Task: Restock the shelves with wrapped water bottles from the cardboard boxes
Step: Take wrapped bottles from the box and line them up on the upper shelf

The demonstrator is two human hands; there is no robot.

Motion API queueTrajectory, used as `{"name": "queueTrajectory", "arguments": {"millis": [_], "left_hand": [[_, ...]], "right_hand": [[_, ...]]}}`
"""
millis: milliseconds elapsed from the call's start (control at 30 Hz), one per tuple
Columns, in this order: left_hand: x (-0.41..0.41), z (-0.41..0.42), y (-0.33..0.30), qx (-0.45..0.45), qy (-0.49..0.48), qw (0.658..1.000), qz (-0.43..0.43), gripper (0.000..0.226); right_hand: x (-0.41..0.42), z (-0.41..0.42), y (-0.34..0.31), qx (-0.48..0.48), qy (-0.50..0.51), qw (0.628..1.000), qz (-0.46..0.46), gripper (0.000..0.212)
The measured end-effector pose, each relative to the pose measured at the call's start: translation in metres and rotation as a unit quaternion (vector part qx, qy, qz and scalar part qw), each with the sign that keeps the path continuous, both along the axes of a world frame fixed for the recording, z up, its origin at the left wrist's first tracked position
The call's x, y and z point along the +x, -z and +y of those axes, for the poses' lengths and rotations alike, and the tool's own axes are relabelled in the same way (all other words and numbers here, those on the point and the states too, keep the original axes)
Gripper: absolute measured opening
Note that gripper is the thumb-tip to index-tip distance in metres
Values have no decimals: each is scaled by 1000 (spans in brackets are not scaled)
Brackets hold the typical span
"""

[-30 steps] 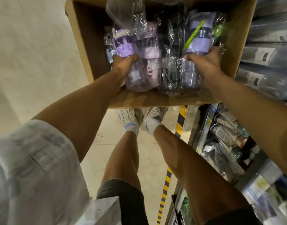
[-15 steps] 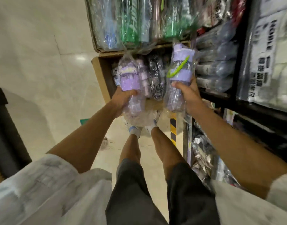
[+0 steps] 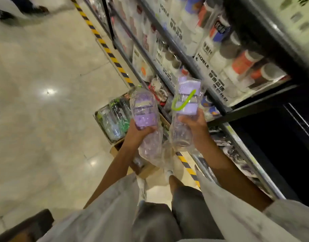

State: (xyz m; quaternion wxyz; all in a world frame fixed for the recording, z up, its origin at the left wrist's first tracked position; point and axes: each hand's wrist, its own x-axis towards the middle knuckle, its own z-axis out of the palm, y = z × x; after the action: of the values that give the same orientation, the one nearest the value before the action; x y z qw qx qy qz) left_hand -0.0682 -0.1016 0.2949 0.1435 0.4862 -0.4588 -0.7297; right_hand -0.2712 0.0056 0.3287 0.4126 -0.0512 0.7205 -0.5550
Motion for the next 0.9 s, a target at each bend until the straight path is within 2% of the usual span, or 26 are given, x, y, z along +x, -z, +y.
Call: {"name": "queueTrajectory", "arguments": {"millis": [133,233,300,500,600,700,733,900], "left_hand": [[1,16,-82,-74,84,992,58,54],[6,40,-129,-109,158,978,78,60],[3,55,-154,-128,183,971,86,68],[-42,119,-227,-205,241,943,107,57],[-70,148,-251,-224,279,926,119,73],[-87,180,-278,-198,301,918,167,111],[-91,193,-289,-186,298,918,187,112],[-116,250,-369,-193,295,900,258,89]], "right_hand": [[35,36,-70,-97,31,995,13,70],[60,75,-113,-140,60,988,18,66],[68,99,-142,-153,102,983,27,74],[71,187,-222,-204,170,957,113,70],[68,230,-255,-230,186,943,152,68],[60,270,-283,-248,206,927,191,69],[57,283,-292,-255,212,922,199,68],[31,334,-342,-274,244,894,255,63]]}}
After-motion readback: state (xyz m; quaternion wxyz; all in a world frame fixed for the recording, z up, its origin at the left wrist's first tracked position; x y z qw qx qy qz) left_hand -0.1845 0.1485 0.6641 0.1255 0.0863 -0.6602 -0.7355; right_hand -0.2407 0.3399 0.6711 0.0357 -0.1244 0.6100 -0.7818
